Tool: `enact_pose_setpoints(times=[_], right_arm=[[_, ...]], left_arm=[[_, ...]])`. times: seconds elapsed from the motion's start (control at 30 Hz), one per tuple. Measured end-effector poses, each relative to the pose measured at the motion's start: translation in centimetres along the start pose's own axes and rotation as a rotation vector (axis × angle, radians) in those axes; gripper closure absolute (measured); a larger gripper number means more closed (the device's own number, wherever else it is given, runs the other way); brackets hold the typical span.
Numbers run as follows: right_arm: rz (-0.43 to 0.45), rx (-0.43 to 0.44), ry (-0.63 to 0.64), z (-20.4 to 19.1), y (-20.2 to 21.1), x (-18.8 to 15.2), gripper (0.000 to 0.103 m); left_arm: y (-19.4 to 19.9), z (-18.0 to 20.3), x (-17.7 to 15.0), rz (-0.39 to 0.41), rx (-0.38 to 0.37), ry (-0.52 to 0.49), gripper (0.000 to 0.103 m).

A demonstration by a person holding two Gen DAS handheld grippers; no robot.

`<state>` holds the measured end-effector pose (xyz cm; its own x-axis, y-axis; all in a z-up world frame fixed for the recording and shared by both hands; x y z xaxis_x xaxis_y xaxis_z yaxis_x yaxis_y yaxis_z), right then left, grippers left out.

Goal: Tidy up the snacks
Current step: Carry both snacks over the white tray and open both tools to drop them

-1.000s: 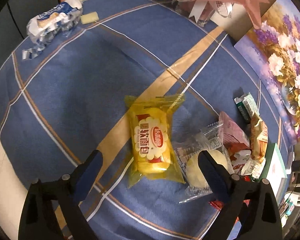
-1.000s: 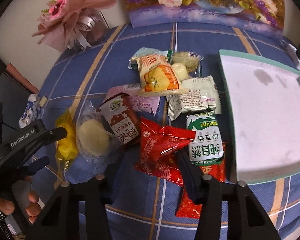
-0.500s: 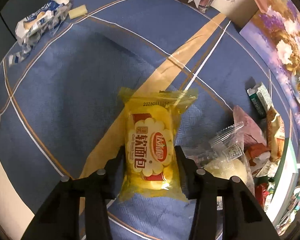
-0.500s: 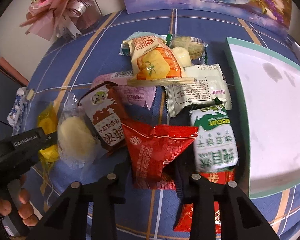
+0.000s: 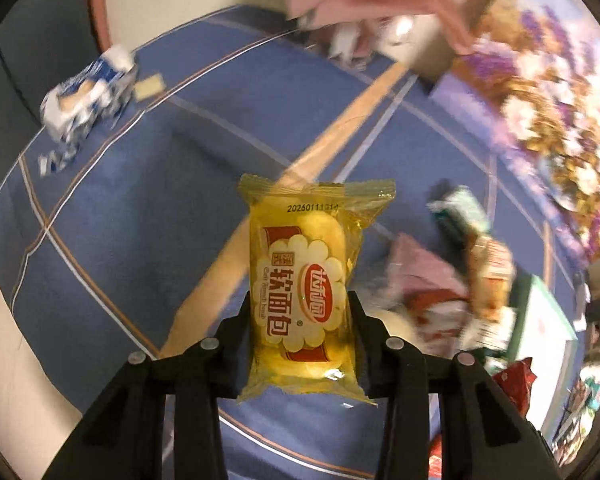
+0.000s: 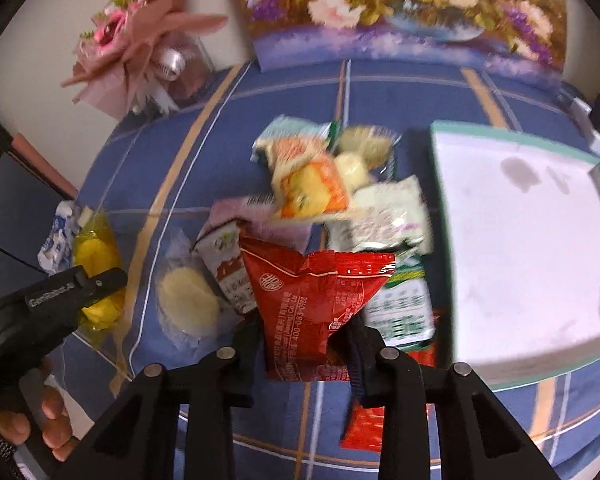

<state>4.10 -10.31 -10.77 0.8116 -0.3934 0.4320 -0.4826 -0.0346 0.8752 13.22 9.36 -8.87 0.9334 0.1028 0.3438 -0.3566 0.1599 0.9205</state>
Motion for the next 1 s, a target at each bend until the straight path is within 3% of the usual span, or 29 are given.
enact_pose_setpoints(times=[0.1, 0.33, 0.57, 0.73, 1.0], right_arm=[[0.033, -0.017, -0.034, 1.9, 1.5, 0.9, 0.069], [0.105, -0.182, -0.167, 10.8, 3.9, 3.0, 0.069], [0.134, -0.218, -0.337, 18.5, 5.1, 4.1, 0.069], [0.15, -0.23, -0.419, 22.8, 5.4, 5.2, 0.068], [0.143, -0.274, -0.49, 28.3, 4.4, 6.0, 0.068]], left_arm=[[1.7, 3.4, 0.1, 0.012, -0.036, -0.064, 0.061], [3.1, 13.9, -2.0, -0.002, -0.095, -0.277, 0.061], [2.3, 24.9, -5.5, -0.054, -0.171, -0.451, 0.06], [0.4, 29.5, -6.6, -0.062, -0.169, -0.502, 0.06], [-3.1, 33.1, -7.3, -0.072, -0.142, -0.549, 0.06]])
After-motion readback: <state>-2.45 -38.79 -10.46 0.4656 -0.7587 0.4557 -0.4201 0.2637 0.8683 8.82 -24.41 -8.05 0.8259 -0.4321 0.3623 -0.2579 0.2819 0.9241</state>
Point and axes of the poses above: each gripper's, at about its wrist camera, not at the fingertips, and y roughly against the way its jaws point, z to its right, x to its top, the point moved 10 cm from there along -y, roughly the way its jaws point
